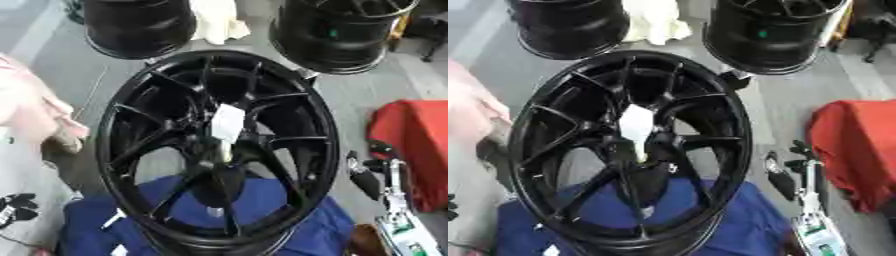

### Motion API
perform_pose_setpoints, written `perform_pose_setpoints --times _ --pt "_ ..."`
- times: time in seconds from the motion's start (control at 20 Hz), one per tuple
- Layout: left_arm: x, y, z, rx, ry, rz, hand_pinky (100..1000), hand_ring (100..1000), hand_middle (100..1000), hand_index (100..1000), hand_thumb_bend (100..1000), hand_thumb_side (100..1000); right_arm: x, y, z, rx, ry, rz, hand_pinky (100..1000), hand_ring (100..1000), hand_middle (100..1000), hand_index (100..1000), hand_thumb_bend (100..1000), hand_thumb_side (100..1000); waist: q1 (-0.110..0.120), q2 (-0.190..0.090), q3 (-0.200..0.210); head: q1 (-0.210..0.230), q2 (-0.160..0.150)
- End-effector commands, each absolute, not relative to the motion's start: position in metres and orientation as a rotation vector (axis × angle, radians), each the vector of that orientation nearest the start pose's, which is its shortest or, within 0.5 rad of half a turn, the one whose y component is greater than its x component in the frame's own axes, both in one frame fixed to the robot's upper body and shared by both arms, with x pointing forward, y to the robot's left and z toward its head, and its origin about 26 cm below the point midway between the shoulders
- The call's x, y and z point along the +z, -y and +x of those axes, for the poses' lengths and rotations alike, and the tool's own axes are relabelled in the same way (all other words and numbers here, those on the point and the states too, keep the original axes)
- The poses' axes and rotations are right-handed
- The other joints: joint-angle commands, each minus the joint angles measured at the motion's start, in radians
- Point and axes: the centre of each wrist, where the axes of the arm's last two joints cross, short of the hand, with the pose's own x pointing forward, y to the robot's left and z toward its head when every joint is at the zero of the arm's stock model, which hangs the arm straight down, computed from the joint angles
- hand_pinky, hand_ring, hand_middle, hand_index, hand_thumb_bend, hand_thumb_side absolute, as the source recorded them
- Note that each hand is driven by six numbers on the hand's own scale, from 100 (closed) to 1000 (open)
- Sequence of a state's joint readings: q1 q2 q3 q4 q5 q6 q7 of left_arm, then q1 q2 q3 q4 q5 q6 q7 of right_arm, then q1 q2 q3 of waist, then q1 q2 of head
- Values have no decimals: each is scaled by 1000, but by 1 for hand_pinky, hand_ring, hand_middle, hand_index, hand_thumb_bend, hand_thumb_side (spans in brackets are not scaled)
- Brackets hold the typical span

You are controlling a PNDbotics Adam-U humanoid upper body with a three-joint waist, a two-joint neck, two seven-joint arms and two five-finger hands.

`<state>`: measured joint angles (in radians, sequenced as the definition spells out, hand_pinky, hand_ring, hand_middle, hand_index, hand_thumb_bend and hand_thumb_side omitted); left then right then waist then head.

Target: Pull the pin out of the wheel hub.

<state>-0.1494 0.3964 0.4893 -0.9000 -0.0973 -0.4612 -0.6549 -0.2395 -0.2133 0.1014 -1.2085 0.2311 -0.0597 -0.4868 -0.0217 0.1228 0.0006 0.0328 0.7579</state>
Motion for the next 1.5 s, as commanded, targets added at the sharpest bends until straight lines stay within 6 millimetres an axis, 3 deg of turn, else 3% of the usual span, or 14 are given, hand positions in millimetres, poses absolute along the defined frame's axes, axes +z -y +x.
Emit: perform_pose_setpoints --times 0.05,0.2,0.3,0.45,0.65,0.9,1.05,1.25,1.5 --pt "-56 -494 242 -539 1468 122 740 636 615 783 278 763 -17 283 335 79 1629 -697 671 621 750 865 247 260 3 -19 1 3 -7" --pt "-56 -495 241 -539 1462 121 739 636 615 783 279 763 10 305 340 88 1663 -788 678 627 753 870 252 275 1 -21 -1 8 -2" --pt "-56 -496 240 -541 1459 124 739 637 615 783 280 763 42 324 347 101 1703 -857 682 629 755 873 253 286 -2 -24 -2 9 0" --pt "-55 -497 239 -546 1455 127 739 637 615 783 280 762 104 347 354 195 1785 -964 699 643 761 882 260 306 -8 -27 2 10 3" --pt "-53 -499 239 -557 1448 130 739 637 615 783 280 763 183 349 351 447 1875 -1005 719 666 774 895 276 329 -15 -32 6 12 8" --pt "-51 -501 239 -571 1440 132 739 638 615 783 281 763 268 313 329 882 1970 -860 753 721 805 925 330 343 -25 -39 14 4 12" --pt "-49 -501 240 -579 1437 130 739 639 615 783 281 763 303 285 312 1114 1992 -698 764 745 823 934 364 356 -30 -41 18 1 12" --pt "-48 -502 240 -591 1432 130 739 640 616 783 281 763 332 248 297 1403 1943 -426 786 789 852 943 397 370 -34 -44 20 -3 12" --pt "-48 -503 239 -599 1426 129 739 641 616 783 282 764 345 205 294 1714 1781 -170 823 860 895 955 436 350 -36 -47 19 -10 12"
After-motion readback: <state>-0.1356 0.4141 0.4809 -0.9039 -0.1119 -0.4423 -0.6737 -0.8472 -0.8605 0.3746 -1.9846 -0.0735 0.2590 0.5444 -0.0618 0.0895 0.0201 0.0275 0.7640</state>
